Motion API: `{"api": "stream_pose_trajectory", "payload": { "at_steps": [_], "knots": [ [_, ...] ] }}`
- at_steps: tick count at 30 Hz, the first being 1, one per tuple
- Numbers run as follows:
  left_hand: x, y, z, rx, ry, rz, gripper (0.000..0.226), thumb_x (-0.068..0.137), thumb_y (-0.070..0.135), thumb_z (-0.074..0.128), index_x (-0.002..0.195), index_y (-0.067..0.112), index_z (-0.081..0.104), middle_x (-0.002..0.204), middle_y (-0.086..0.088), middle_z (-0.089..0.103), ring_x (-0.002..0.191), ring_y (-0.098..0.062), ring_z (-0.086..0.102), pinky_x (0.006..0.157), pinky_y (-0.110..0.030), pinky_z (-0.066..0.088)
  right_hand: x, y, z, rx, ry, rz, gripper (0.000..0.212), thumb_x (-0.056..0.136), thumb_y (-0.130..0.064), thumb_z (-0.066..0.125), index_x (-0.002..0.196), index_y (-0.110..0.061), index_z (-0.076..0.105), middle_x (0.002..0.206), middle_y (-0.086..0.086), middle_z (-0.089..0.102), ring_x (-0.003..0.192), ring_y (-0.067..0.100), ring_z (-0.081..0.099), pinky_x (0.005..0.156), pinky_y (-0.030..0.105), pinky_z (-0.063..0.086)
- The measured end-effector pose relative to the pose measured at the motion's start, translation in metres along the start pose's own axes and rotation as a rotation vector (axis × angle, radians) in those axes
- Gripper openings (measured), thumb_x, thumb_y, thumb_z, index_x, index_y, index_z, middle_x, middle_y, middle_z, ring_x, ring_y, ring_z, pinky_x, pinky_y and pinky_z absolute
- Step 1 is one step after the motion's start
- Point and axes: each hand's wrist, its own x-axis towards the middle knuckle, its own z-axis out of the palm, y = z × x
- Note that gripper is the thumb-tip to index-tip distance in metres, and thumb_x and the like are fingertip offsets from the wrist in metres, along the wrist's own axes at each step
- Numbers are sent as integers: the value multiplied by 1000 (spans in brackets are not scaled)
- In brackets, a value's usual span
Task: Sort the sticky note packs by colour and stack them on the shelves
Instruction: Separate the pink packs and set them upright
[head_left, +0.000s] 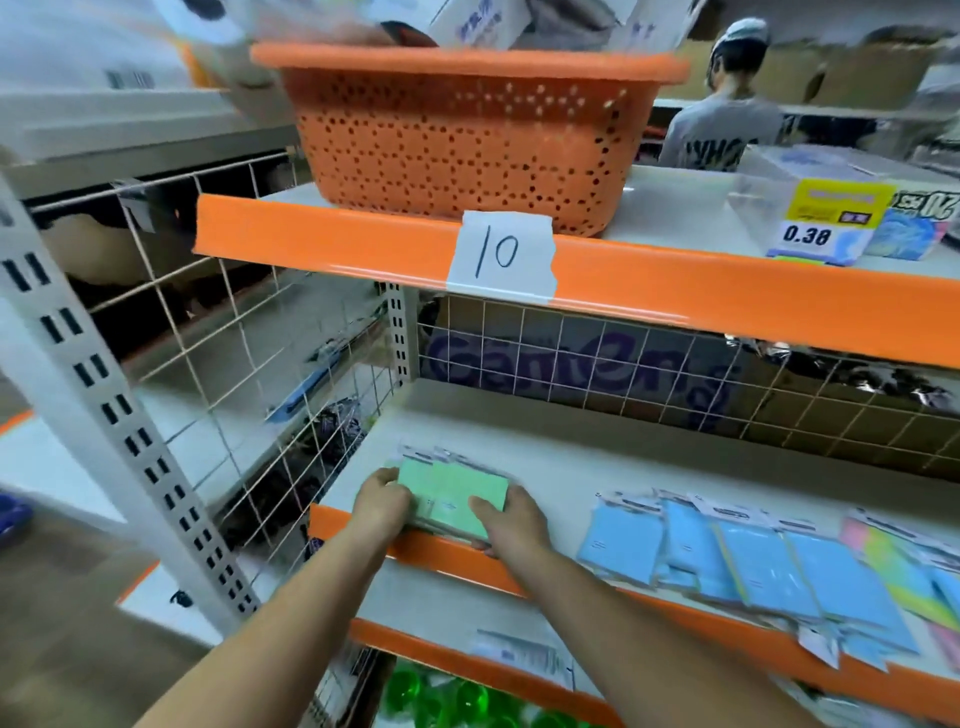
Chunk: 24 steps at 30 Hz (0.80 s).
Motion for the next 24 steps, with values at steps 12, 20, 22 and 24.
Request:
{"api": "stream_pose_trajectory", "payload": {
  "at_steps": [12,20,22,24],
  "knots": [
    [18,-6,-4,113,19,44,48,86,-4,46,133,4,48,125,-20,57,107,-31,54,87,-30,43,8,1,5,-161,31,68,50,93,-35,59,132,-5,47,130,12,56,117,28,55,87,27,43],
    [29,-10,-13,238,63,9,48,87,5,50,135,5,48,133,-19,54,121,-36,49,103,-37,39,4,15,-13,-296,145,76,45,92,-25,58,131,-7,43,130,11,52,114,28,54,79,25,40],
    [29,-10,-12,335,72,13,48,86,13,52,134,8,50,134,-19,52,123,-37,46,103,-37,38,2,16,-12,-391,163,39,46,91,-26,58,132,-10,45,131,9,50,121,27,49,88,28,42],
    [27,-8,-11,435,99,26,53,87,21,53,138,12,46,139,-18,46,128,-36,40,103,-37,34,-1,17,-10,-433,172,13,46,92,-26,56,134,-13,44,132,7,48,123,26,46,94,31,42]
  ]
}}
